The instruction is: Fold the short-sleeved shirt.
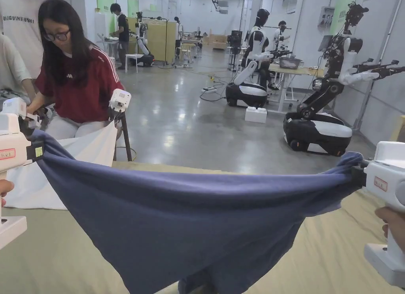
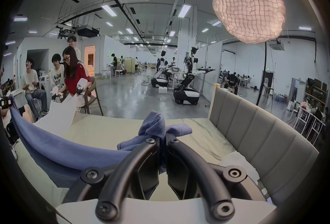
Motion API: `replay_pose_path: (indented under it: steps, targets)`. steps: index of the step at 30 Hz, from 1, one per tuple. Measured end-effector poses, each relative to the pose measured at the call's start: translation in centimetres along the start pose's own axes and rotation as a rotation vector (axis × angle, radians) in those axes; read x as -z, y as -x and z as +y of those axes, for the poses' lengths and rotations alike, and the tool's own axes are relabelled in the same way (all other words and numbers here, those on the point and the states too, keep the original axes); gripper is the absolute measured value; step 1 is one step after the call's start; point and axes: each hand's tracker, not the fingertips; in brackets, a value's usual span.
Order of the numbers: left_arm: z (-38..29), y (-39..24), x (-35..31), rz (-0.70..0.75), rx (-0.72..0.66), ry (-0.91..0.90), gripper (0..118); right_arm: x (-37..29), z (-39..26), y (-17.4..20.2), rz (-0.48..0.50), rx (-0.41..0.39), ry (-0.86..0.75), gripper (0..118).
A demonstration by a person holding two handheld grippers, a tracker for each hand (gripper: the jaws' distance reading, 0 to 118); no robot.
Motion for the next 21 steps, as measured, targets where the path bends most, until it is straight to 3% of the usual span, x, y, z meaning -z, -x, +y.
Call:
replay_pose_path:
  steps: [10,21]
  targets:
    - [2.8,-0.7,1.7,-0.007,-0.006,-0.054,0,1.6,3.9,-0.2,-0.024,0.009,-0.056,3]
    - [-11.8,-1.2,-2.0,-0.035,0.005,0.051,0,-1.0,-8.8,-0.3,-0.038,-0.027,0.066,3]
